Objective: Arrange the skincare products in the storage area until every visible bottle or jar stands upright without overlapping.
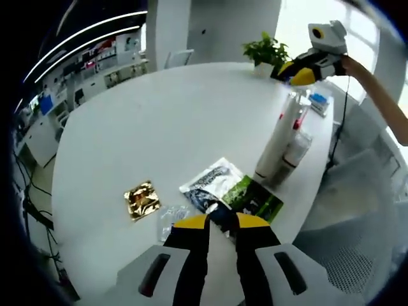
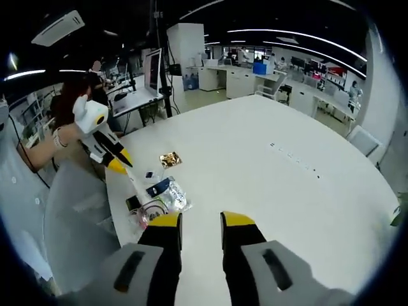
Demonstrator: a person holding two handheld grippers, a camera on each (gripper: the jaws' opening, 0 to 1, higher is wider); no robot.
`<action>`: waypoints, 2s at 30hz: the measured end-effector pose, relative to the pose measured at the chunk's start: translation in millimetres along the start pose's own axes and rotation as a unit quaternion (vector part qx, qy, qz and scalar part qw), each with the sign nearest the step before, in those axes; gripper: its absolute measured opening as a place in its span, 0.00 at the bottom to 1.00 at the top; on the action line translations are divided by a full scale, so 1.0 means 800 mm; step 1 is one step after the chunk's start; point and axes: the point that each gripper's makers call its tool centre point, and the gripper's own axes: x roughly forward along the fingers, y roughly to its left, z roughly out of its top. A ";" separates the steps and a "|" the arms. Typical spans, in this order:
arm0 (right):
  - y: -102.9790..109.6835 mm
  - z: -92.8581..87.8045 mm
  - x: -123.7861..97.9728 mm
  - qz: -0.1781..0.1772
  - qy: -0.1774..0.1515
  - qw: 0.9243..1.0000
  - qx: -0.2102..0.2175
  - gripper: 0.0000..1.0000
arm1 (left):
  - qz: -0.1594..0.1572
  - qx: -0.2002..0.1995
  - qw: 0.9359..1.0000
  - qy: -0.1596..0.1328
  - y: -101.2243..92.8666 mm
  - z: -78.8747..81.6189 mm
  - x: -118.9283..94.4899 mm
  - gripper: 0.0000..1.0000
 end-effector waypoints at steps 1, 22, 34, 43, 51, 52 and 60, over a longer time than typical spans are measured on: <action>0.004 -0.003 -0.002 0.003 0.003 1.000 0.002 0.27 | 0.000 0.001 1.000 -0.001 0.000 0.000 -0.001 0.12; 0.076 -0.032 -0.021 -0.027 0.039 0.998 -0.027 0.71 | 0.010 0.046 0.999 -0.010 -0.013 -0.011 -0.041 0.41; 0.089 -0.034 -0.026 -0.070 0.028 0.996 -0.041 0.92 | 0.032 0.064 0.997 -0.029 -0.022 -0.015 -0.066 0.69; 0.104 -0.032 -0.032 -0.085 0.011 0.995 -0.055 0.99 | 0.056 0.076 0.994 -0.049 -0.020 -0.011 -0.080 0.77; 0.110 -0.028 -0.031 -0.084 -0.003 0.995 -0.051 0.99 | 0.059 0.090 0.993 -0.048 -0.027 -0.012 -0.082 0.92; 0.113 -0.025 -0.030 -0.079 -0.013 0.996 -0.048 0.99 | 0.057 0.091 0.993 -0.049 -0.028 -0.011 -0.082 0.91; 0.112 -0.024 -0.034 -0.090 -0.030 0.995 -0.040 1.00 | 0.044 0.103 0.993 -0.045 -0.036 -0.008 -0.075 0.96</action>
